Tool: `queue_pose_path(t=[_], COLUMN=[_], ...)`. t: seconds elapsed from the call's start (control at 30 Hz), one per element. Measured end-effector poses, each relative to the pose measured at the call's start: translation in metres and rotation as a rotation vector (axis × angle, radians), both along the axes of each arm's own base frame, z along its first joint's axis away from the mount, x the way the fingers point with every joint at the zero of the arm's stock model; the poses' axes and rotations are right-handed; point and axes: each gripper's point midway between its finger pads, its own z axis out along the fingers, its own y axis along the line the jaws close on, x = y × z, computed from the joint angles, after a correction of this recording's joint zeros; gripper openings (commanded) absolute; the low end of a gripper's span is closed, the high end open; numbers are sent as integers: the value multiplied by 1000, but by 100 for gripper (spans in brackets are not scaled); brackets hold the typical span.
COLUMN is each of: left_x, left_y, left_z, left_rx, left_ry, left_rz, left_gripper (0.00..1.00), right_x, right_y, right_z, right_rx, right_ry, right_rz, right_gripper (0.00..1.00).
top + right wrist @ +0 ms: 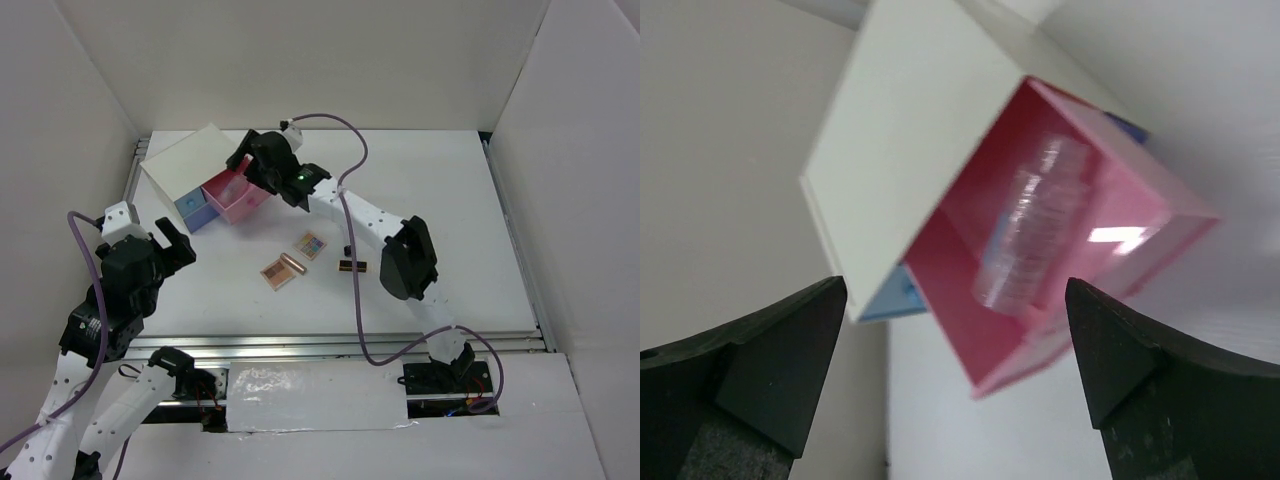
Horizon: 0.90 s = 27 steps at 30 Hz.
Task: Organize the makeup
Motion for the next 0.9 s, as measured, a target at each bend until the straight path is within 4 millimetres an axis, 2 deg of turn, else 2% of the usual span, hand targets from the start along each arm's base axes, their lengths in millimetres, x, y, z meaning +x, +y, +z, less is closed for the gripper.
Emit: queue_pose_path(t=[0.07,0.17,0.3,0.33,0.4,0.5,0.7,0.77,0.9], left_x=[0,0,0,-1,-1,-1,-2,-2,-2], left_y=[0,-1,-3,-3,-3,-2,-1,-1,-1], left_z=[0,0,1,1,1,1,2,2,1], left_rx=[0,0,-1,-1,-2,-2,-2,-1,0], left_ry=[0,0,-3,-4,-4,-4,-9,-8,-7], left_rz=[0,-6,-13,-14,-13,-12,-8,-7,-5], left_gripper=[99,99,99,100,100,99,100,99,99], right_x=[-5,-8,-15,-21,-35,-55,-75,-75,-78], right_y=[-22,-67,-148,-172,-206,-240,-279,-282,-276], right_z=[-6,-6,-6,-10,-22,-49,-116,-129,-158], right_rx=[-75,-210,-417,-472,-559,-661,-777,-788,-804], right_ry=[-8,-33,-32,-20,15,86,259,291,346], right_rz=[8,25,-6,-21,-36,-27,40,59,114], right_gripper=[99,98,94,93,90,86,83,81,75])
